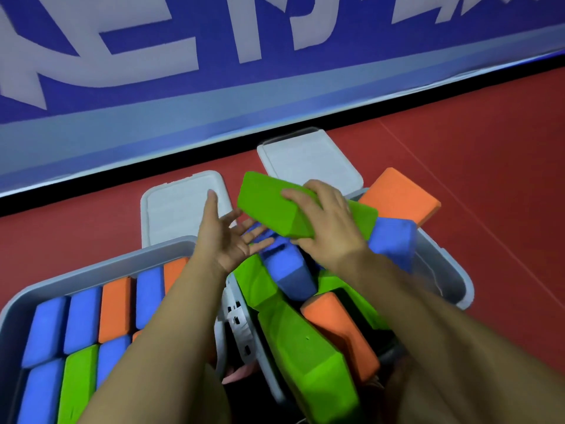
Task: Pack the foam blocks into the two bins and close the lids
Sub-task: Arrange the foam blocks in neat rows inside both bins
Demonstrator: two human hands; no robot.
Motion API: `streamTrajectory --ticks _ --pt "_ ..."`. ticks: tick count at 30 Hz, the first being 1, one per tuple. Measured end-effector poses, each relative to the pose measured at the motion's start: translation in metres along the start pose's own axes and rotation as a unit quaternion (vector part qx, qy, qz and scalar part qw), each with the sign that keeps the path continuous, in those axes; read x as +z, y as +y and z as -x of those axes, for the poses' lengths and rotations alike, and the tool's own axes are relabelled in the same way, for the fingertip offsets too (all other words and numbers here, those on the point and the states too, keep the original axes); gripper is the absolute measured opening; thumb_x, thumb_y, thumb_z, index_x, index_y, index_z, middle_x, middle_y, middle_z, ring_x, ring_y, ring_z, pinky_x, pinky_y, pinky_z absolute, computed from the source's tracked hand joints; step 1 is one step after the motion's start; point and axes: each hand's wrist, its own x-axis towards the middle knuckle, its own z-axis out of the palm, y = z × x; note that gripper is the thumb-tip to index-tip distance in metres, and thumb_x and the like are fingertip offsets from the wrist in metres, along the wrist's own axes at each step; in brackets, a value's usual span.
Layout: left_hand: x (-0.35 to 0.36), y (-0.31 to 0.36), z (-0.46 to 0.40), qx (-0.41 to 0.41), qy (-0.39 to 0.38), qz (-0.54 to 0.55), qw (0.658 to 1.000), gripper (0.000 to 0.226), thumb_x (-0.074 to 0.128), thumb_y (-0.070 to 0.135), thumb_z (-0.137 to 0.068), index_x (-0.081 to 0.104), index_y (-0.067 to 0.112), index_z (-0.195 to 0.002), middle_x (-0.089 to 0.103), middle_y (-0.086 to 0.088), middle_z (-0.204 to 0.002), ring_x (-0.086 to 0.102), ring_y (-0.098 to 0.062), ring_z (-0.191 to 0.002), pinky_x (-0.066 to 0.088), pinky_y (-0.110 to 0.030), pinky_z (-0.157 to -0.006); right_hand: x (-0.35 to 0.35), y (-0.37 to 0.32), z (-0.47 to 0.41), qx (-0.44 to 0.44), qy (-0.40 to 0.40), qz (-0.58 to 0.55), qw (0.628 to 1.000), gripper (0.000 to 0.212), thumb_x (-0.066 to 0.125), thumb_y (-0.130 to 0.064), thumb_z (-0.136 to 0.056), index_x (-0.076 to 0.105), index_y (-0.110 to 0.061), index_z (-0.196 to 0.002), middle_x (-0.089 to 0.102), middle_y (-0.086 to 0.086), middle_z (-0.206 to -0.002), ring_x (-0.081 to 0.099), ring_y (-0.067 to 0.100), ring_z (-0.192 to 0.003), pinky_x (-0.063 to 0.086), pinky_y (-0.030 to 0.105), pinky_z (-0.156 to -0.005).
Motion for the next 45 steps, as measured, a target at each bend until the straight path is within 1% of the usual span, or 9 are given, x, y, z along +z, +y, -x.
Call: streamTrajectory --ticks 6,12,18,23,28,31,36,39,45 --pt "-0.043 0.02 0.015 -0.052 0.036 0.04 0.997 0.089 0.047 0.08 -0.074 0.045 0.01 -0.128 0.067 -0.021 -0.106 0.073 -0.033 -0.078 0.06 -0.048 -0.061 0.019 0.013 0.01 -0.091 0.011 -0.104 0.99 0.086 0.053 0.023 -0.049 0.039 -0.019 -0.121 0.032 0.007 -0.144 0.023 0.032 -0.141 0.035 0.056 -0.107" --pt "-0.05 0.019 0.007 -0.061 -0.007 -0.053 0.997 0.089 0.04 0.085 -0.071 0.057 0.013 -0.122 0.065 -0.015 -0.113 0.07 -0.03 -0.091 0.058 -0.048 -0.073 0.018 0.01 0.003 -0.139 0.009 -0.154 0.978 0.082 0.059 0.026 -0.054 0.04 -0.018 -0.121 0.03 0.007 -0.144 0.022 0.031 -0.141 0.028 0.048 -0.112" --pt "-0.055 0.027 0.001 -0.065 -0.044 -0.131 0.988 0.046 0.045 0.058 -0.086 0.067 0.019 -0.098 0.07 -0.008 -0.099 0.069 -0.023 -0.08 0.056 -0.036 -0.073 0.039 0.014 0.025 -0.196 0.039 -0.094 0.975 0.064 0.077 -0.014 -0.075 0.043 -0.013 -0.129 0.046 0.017 -0.139 0.036 0.032 -0.137 0.037 0.046 -0.109" --pt "-0.066 0.02 0.005 -0.077 -0.093 -0.185 0.975 0.054 0.066 0.024 -0.069 0.057 0.009 -0.119 0.068 -0.013 -0.109 0.069 -0.027 -0.086 0.06 -0.041 -0.069 0.038 0.029 0.041 -0.092 -0.094 -0.111 0.985 0.103 0.066 -0.074 -0.057 0.035 -0.026 -0.144 0.025 0.004 -0.152 0.025 0.013 -0.141 0.024 0.017 -0.113" --pt "-0.069 0.015 0.01 -0.128 -0.097 -0.261 0.952 0.051 0.054 0.009 -0.052 0.059 0.01 -0.104 0.065 -0.008 -0.086 0.064 -0.026 -0.068 0.058 -0.046 -0.062 0.04 0.025 0.037 0.136 -0.155 -0.236 0.95 0.082 0.064 -0.068 -0.068 0.034 -0.043 -0.141 0.003 -0.002 -0.158 0.012 0.009 -0.145 0.018 0.029 -0.117" --pt "-0.065 0.006 0.016 -0.158 -0.037 -0.351 0.922 0.039 0.045 0.001 -0.054 0.056 0.006 -0.091 0.052 -0.009 -0.077 0.055 -0.025 -0.068 0.057 -0.049 -0.062 0.043 0.028 0.03 0.211 -0.223 -0.308 0.9 0.08 0.062 -0.075 -0.065 0.033 -0.054 -0.136 0.023 -0.001 -0.155 0.026 0.01 -0.142 0.023 0.036 -0.118" --pt "-0.051 0.001 0.013 0.021 0.146 -0.338 0.929 0.006 0.049 0.005 -0.078 0.052 0.009 -0.076 0.05 -0.011 -0.085 0.049 -0.025 -0.079 0.044 -0.041 -0.077 0.045 0.021 0.026 0.176 -0.25 -0.267 0.914 0.076 0.064 -0.052 -0.081 0.025 -0.043 -0.145 0.027 -0.003 -0.153 0.026 0.01 -0.141 0.023 0.029 -0.117" --pt "-0.034 0.005 0.016 0.182 0.215 -0.364 0.888 0.036 0.058 0.018 -0.083 0.058 0.004 -0.116 0.059 -0.012 -0.1 0.058 -0.021 -0.085 0.046 -0.038 -0.08 0.043 0.016 0.02 0.162 -0.242 -0.258 0.921 0.071 0.064 -0.048 -0.083 0.028 -0.041 -0.145 0.026 0.001 -0.153 0.024 0.011 -0.142 0.022 0.031 -0.118" --pt "0.009 -0.014 0.02 0.278 0.058 -0.383 0.879 0.021 0.059 0.017 -0.091 0.063 0.019 -0.112 0.065 0.001 -0.11 0.057 -0.011 -0.098 0.045 -0.023 -0.085 0.021 0.014 0.006 0.182 -0.201 -0.277 0.922 0.069 0.06 -0.05 -0.085 0.022 -0.05 -0.143 0.01 -0.001 -0.159 0.014 0.011 -0.145 0.014 0.025 -0.114"
